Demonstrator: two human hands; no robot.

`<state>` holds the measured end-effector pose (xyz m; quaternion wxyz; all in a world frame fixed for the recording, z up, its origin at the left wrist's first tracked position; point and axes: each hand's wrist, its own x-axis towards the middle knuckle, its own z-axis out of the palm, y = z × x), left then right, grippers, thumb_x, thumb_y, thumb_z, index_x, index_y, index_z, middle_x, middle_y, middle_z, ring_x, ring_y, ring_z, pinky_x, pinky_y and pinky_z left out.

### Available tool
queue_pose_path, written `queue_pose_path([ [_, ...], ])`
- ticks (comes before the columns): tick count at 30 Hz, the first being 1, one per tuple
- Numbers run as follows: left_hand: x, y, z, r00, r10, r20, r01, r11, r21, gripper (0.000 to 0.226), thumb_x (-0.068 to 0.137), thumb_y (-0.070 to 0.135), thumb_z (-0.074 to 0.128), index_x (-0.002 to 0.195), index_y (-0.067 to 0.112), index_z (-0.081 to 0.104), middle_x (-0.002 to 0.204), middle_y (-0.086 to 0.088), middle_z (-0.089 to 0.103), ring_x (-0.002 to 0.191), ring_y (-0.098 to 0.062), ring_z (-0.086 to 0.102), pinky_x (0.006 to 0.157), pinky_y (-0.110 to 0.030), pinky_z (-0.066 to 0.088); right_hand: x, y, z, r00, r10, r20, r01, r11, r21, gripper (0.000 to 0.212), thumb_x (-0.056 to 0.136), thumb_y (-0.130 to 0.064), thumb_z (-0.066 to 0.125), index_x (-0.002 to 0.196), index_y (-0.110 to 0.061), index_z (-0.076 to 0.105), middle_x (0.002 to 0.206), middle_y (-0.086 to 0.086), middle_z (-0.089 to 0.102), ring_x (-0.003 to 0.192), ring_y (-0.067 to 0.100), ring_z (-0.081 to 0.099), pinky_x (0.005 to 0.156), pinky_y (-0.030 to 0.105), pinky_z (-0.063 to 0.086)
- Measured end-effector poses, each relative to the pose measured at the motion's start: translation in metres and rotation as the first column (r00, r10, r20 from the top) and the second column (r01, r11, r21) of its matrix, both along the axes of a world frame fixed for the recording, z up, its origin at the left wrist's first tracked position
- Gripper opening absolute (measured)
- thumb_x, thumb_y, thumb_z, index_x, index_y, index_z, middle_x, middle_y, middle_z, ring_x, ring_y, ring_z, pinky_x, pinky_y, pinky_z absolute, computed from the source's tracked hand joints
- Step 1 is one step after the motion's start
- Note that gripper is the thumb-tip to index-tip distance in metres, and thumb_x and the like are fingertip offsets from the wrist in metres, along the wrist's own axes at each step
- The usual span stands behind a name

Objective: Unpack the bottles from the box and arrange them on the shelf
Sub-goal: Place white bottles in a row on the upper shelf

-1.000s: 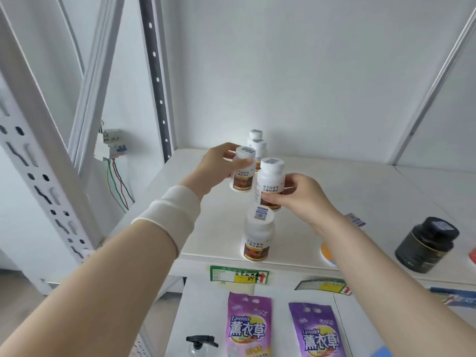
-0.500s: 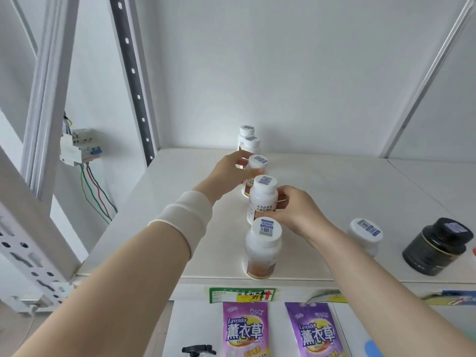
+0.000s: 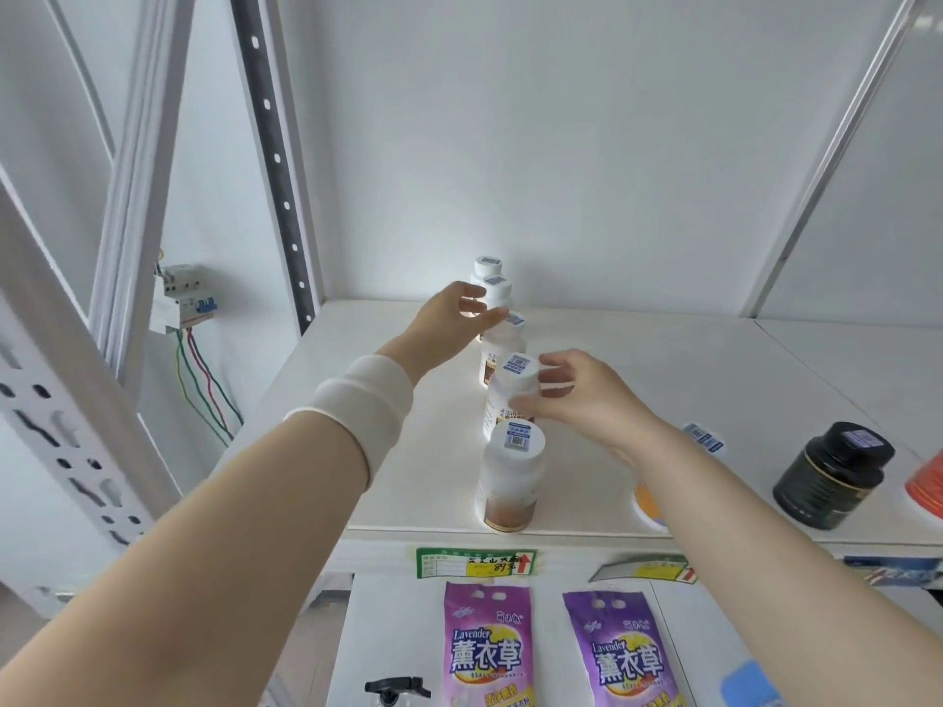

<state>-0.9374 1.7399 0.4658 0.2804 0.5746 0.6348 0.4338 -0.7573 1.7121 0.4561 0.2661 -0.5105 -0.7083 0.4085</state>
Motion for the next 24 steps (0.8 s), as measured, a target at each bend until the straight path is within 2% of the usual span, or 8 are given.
queue_pose_path([
  [3,-0.007,-0.015,0.029,0.972,0.137,-0.193,-0.119,0.988,0.102,0.041,0.090,0.037,0.058,0.125,0.016,0.052,0.123,0.002,0.060,0.102,-0.012,0.053,0.081,-0.025,0.040,0.008,-0.002,0.029,0.999,-0.028,0.037,0.024,0.995,0.097,0.070,0.073,-0.033,0.076,0.133,-0.014,0.044,0.128,0.002,0.055,0.111,0.017,0.055,0.085,0.026,0.041],
  [5,-0.012,-0.031,0.046,0.856,0.212,-0.472,-0.162,0.976,0.146,0.040,0.092,0.037,0.054,0.125,0.017,0.050,0.125,0.000,0.058,0.111,-0.019,0.054,0.088,-0.030,0.042,0.005,-0.004,0.048,0.990,-0.053,0.133,0.022,0.975,0.221,0.066,0.079,-0.036,0.070,0.134,-0.011,0.043,0.133,0.003,0.053,0.118,0.020,0.053,0.089,0.027,0.041],
  [8,-0.019,-0.062,0.062,0.399,0.243,-0.884,-0.214,0.962,0.168,0.042,0.094,0.034,0.048,0.130,0.013,0.044,0.127,-0.008,0.052,0.117,-0.028,0.050,0.091,-0.035,0.039,-0.012,-0.014,0.070,0.928,-0.062,0.368,-0.105,0.904,0.415,0.060,0.086,-0.037,0.061,0.135,-0.008,0.041,0.138,0.009,0.047,0.126,0.026,0.046,0.097,0.032,0.038],
  [10,-0.024,-0.087,0.065,0.138,0.233,-0.963,-0.240,0.951,0.196,0.040,0.095,0.031,0.047,0.130,0.011,0.044,0.125,-0.010,0.052,0.116,-0.029,0.050,0.089,-0.035,0.039,-0.030,-0.028,0.077,0.863,-0.053,0.503,-0.217,0.859,0.463,0.058,0.089,-0.034,0.058,0.137,-0.010,0.038,0.140,0.010,0.041,0.127,0.028,0.043,0.098,0.036,0.037],
  [12,-0.032,-0.115,0.064,-0.002,0.230,-0.973,-0.252,0.942,0.223,0.035,0.096,0.027,0.047,0.126,0.010,0.045,0.121,-0.010,0.053,0.112,-0.029,0.051,0.087,-0.034,0.039,-0.050,-0.046,0.075,0.796,-0.045,0.603,-0.334,0.799,0.500,0.055,0.090,-0.033,0.056,0.136,-0.009,0.038,0.141,0.012,0.039,0.129,0.030,0.040,0.099,0.038,0.037],
  [17,-0.064,-0.197,0.034,-0.130,0.181,-0.975,-0.263,0.942,0.210,0.026,0.089,0.021,0.056,0.113,0.011,0.054,0.106,-0.007,0.061,0.098,-0.025,0.060,0.080,-0.033,0.045,-0.102,-0.096,0.056,0.692,0.027,0.721,-0.548,0.670,0.501,0.054,0.093,-0.036,0.050,0.137,-0.008,0.036,0.137,0.014,0.039,0.126,0.032,0.040,0.098,0.039,0.035],
  [20,-0.087,-0.251,0.015,-0.179,0.226,-0.958,-0.186,0.948,0.258,0.026,0.055,0.022,0.083,0.076,0.017,0.069,0.071,0.001,0.067,0.066,-0.016,0.067,0.058,-0.024,0.050,-0.128,-0.129,0.041,0.647,0.097,0.756,-0.636,0.617,0.465,0.055,0.093,-0.037,0.049,0.138,-0.009,0.034,0.139,0.014,0.037,0.126,0.032,0.038,0.099,0.039,0.035],
  [24,-0.114,-0.313,-0.031,-0.152,0.245,-0.957,-0.177,0.946,0.270,0.030,0.058,0.018,0.080,0.086,0.016,0.071,0.085,-0.001,0.071,0.082,-0.019,0.070,0.068,-0.027,0.055,-0.157,-0.171,0.010,0.607,0.188,0.772,-0.722,0.538,0.436,0.050,0.093,-0.037,0.048,0.134,-0.008,0.038,0.136,0.013,0.040,0.125,0.031,0.040,0.099,0.039,0.035],
])
